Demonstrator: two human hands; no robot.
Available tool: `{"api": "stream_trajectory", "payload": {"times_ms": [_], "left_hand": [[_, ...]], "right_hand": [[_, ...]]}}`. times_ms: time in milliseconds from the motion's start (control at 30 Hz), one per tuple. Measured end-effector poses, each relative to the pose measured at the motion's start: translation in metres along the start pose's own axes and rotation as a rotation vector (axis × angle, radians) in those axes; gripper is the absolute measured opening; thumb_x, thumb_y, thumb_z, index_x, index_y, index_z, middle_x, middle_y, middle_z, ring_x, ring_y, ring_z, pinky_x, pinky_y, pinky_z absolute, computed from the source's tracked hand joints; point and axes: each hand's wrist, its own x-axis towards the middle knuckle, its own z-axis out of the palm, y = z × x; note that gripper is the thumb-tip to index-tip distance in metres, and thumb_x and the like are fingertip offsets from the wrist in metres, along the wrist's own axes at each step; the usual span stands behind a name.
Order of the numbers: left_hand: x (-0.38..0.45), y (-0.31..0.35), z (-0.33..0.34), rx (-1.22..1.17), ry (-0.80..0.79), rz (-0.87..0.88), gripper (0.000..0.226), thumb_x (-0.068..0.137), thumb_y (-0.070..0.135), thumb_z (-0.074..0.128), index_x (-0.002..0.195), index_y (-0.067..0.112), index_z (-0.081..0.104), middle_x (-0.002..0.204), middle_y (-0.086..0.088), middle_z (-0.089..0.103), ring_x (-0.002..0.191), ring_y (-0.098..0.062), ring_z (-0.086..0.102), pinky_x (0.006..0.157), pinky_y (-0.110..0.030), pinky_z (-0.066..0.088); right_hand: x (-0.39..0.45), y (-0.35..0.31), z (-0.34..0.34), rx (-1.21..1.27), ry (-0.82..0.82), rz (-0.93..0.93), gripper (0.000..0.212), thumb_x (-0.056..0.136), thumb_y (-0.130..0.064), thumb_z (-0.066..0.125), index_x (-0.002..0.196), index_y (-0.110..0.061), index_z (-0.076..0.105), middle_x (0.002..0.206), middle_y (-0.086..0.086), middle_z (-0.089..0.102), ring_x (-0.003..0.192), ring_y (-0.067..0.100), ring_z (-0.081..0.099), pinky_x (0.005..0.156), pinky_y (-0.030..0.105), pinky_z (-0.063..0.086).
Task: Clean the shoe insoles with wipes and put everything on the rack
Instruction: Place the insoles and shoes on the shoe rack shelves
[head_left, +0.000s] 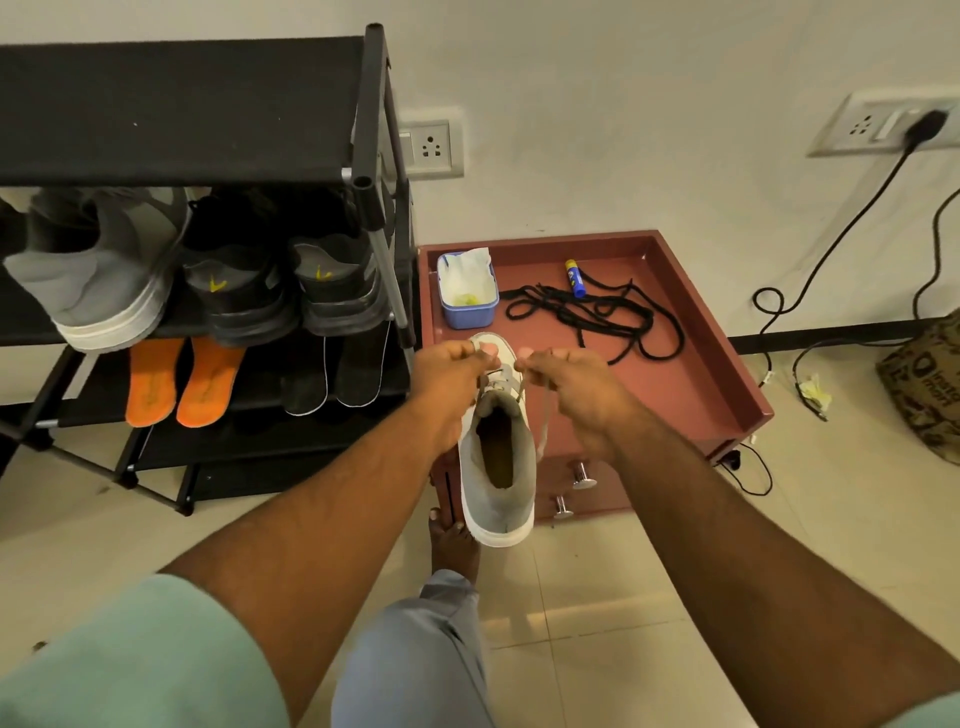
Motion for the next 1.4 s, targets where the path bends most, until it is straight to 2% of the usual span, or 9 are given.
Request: {"api": "stream_trajectory", "payload": {"times_ms": [200, 367, 467, 767, 867, 1000, 1100, 1200, 1400], "left_hand": [[-0.02, 0.054, -0.014, 0.027, -0.041, 0.229, 0.014, 0.096, 0.017, 0.063, 0.09, 0.009, 0.073, 0.09, -0.009, 0.075, 0.077, -0.017, 0.069, 0.069, -0.032, 0.057], [-0.043, 0.096, -0.023, 0.041, -0.058, 0.342, 0.022, 0.096, 0.014, 0.064, 0.101, -0.006, 0.069, 0.091, -0.023, 0.07, 0.055, -0.008, 0.065, 0.048, -0.022, 0.053], [-0.053, 0.112, -0.025, 0.074, -0.055, 0.392, 0.018, 0.093, 0.016, 0.068, 0.088, -0.001, 0.071, 0.098, -0.027, 0.071, 0.072, -0.022, 0.065, 0.065, -0.036, 0.059], [-0.068, 0.134, -0.023, 0.166, -0.092, 0.517, 0.011, 0.091, 0.006, 0.069, 0.094, -0.002, 0.075, 0.074, -0.009, 0.068, 0.069, -0.018, 0.058, 0.068, -0.028, 0.05], [-0.069, 0.136, -0.022, 0.174, -0.079, 0.56, 0.011, 0.09, 0.002, 0.068, 0.096, -0.005, 0.075, 0.081, -0.011, 0.071, 0.077, -0.018, 0.065, 0.085, -0.036, 0.055], [-0.062, 0.135, -0.027, 0.195, -0.007, 0.568, 0.013, 0.091, 0.01, 0.069, 0.094, -0.001, 0.076, 0.09, -0.012, 0.075, 0.088, -0.023, 0.07, 0.09, -0.037, 0.056], [-0.059, 0.137, -0.031, 0.231, 0.005, 0.588, 0.015, 0.091, 0.013, 0.07, 0.087, 0.0, 0.076, 0.086, -0.011, 0.075, 0.086, -0.024, 0.072, 0.088, -0.038, 0.058], [-0.061, 0.14, -0.033, 0.258, -0.016, 0.594, 0.015, 0.092, 0.013, 0.068, 0.089, 0.001, 0.076, 0.089, -0.01, 0.075, 0.089, -0.02, 0.072, 0.088, -0.033, 0.057], [-0.065, 0.146, -0.032, 0.203, -0.09, 0.632, 0.014, 0.094, 0.011, 0.065, 0.1, 0.003, 0.075, 0.098, -0.005, 0.074, 0.089, -0.016, 0.069, 0.082, -0.024, 0.056]], "right_hand": [[-0.028, -0.065, 0.006, 0.192, -0.03, -0.12, 0.015, 0.091, -0.017, 0.061, 0.078, -0.008, 0.062, 0.076, 0.003, 0.068, 0.058, 0.002, 0.063, 0.044, 0.014, 0.045], [-0.043, -0.119, 0.008, 0.154, 0.024, -0.222, 0.014, 0.086, -0.014, 0.066, 0.076, -0.005, 0.067, 0.079, 0.007, 0.072, 0.061, 0.007, 0.066, 0.05, 0.014, 0.048], [-0.053, -0.142, 0.006, 0.001, 0.082, -0.298, 0.015, 0.078, -0.011, 0.072, 0.08, 0.004, 0.07, 0.076, 0.001, 0.073, 0.07, 0.004, 0.067, 0.062, 0.019, 0.047], [-0.055, -0.203, 0.005, -0.756, 0.163, -0.422, 0.015, 0.066, -0.021, 0.074, 0.067, -0.005, 0.072, 0.071, 0.004, 0.07, 0.078, 0.023, 0.065, 0.075, 0.037, 0.051], [-0.058, -0.211, 0.006, -0.695, 0.11, -0.522, 0.019, 0.075, -0.017, 0.072, 0.075, 0.002, 0.071, 0.083, 0.014, 0.071, 0.079, 0.021, 0.064, 0.066, 0.029, 0.048], [-0.059, -0.195, 0.0, -0.364, 0.053, -0.609, 0.016, 0.087, -0.022, 0.065, 0.076, -0.012, 0.071, 0.086, 0.0, 0.071, 0.08, 0.005, 0.063, 0.067, 0.022, 0.048], [-0.046, -0.151, -0.005, -0.132, 0.121, -0.509, 0.01, 0.09, -0.014, 0.061, 0.092, -0.012, 0.07, 0.087, 0.0, 0.07, 0.067, 0.007, 0.062, 0.057, 0.02, 0.049], [-0.036, -0.1, 0.005, -0.236, -0.047, -0.376, 0.019, 0.092, -0.011, 0.06, 0.109, -0.009, 0.067, 0.091, -0.002, 0.068, 0.059, -0.001, 0.057, 0.049, 0.012, 0.043], [-0.014, -0.082, 0.029, -0.107, -0.054, -0.396, 0.012, 0.091, -0.014, 0.061, 0.086, -0.011, 0.072, 0.076, 0.004, 0.066, 0.062, 0.013, 0.057, 0.061, 0.028, 0.05]]}}
